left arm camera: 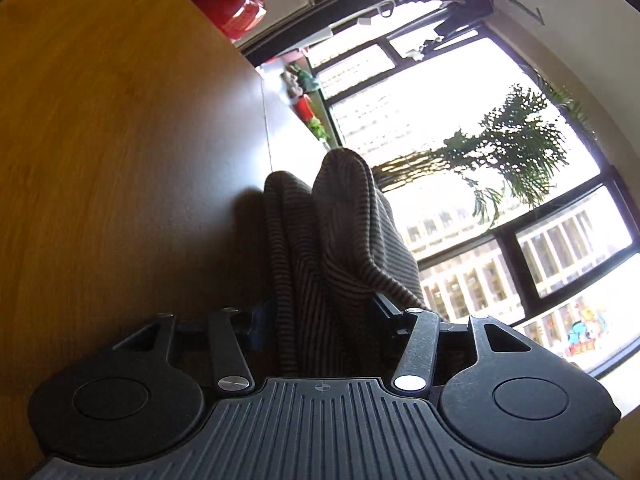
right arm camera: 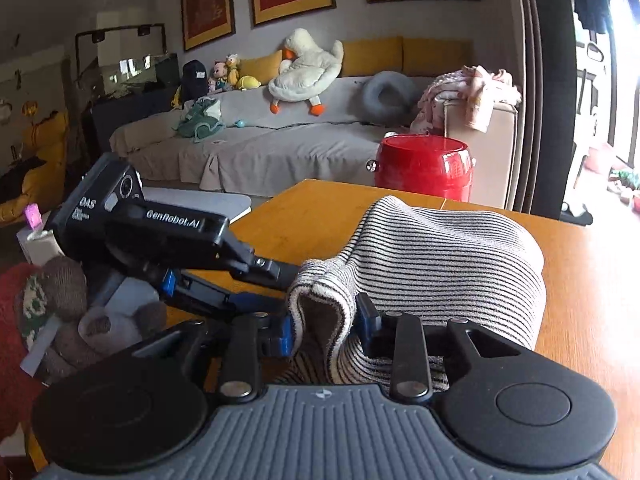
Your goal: Fold clothes
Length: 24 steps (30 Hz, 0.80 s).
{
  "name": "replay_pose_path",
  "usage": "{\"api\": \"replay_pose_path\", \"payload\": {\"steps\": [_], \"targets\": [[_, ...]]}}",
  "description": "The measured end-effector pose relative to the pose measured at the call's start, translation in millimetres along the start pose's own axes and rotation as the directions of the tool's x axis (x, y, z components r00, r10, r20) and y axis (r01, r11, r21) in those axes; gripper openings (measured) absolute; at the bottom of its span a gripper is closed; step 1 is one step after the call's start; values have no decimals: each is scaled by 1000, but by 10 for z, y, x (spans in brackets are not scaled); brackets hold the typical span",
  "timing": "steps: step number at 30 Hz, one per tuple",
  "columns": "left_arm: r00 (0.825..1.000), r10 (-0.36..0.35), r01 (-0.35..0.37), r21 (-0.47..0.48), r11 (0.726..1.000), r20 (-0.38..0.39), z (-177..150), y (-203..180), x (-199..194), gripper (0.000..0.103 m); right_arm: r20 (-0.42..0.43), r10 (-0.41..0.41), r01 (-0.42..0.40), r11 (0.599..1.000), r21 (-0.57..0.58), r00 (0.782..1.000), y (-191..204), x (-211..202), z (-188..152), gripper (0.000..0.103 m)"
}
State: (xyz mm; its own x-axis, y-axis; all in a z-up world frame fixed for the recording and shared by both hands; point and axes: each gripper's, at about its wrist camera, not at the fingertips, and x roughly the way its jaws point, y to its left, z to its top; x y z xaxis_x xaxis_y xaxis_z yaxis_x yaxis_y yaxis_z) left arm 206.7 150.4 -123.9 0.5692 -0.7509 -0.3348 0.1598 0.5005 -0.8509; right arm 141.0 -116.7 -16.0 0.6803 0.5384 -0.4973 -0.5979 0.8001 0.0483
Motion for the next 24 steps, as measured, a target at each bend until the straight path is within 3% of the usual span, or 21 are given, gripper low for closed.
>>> {"api": "replay_pose_path", "payload": {"steps": [1, 3, 6, 7, 11, 13, 15, 17, 19, 21, 24], "targets": [[1000, 6, -6, 7, 1000, 30, 11, -9, -45, 70, -13, -2, 1, 999, -37, 1000, 65, 27, -30, 33], [996, -17, 16, 9, 1000, 87, 32, -13, -173, 83, -17, -38, 36, 989, -146, 999, 244, 53, -96, 36], [988, -61, 54, 50, 997, 141, 38, -106, -291, 84, -21, -94, 85, 960, -266, 995, 442, 91, -145, 40], [988, -77, 69, 63, 996, 133, 41, -145, -277, 84, -22, -106, 95, 951, -295, 994, 491, 102, -156, 41], [998, -31, 23, 155, 988, 51, -22, -379, -3, 82, -29, -116, 98, 929, -358, 993, 582, 97, -193, 43], [1000, 5, -8, 200, 980, 14, -63, -455, 131, 73, -36, -109, 89, 927, -364, 993, 584, 76, -188, 44], [997, 73, -67, 239, 969, -15, -147, -443, 237, 69, -65, -64, 40, 946, -321, 996, 505, 16, -126, 47], [995, 95, -91, 250, 964, -5, -164, -432, 225, 70, -85, 5, -26, 970, -243, 996, 362, -110, -60, 49], [993, 114, -112, 267, 957, 9, -165, -444, 179, 68, -99, 54, -71, 982, -175, 994, 194, -291, 4, 67], [992, 122, -121, 281, 952, 12, -178, -480, 175, 69, -95, 62, -72, 992, -103, 993, 2, -489, 56, 77], [990, 141, -143, 317, 938, 29, -212, -560, 170, 70, -55, 27, -25, 999, 47, 998, -312, -736, 97, 85]]}}
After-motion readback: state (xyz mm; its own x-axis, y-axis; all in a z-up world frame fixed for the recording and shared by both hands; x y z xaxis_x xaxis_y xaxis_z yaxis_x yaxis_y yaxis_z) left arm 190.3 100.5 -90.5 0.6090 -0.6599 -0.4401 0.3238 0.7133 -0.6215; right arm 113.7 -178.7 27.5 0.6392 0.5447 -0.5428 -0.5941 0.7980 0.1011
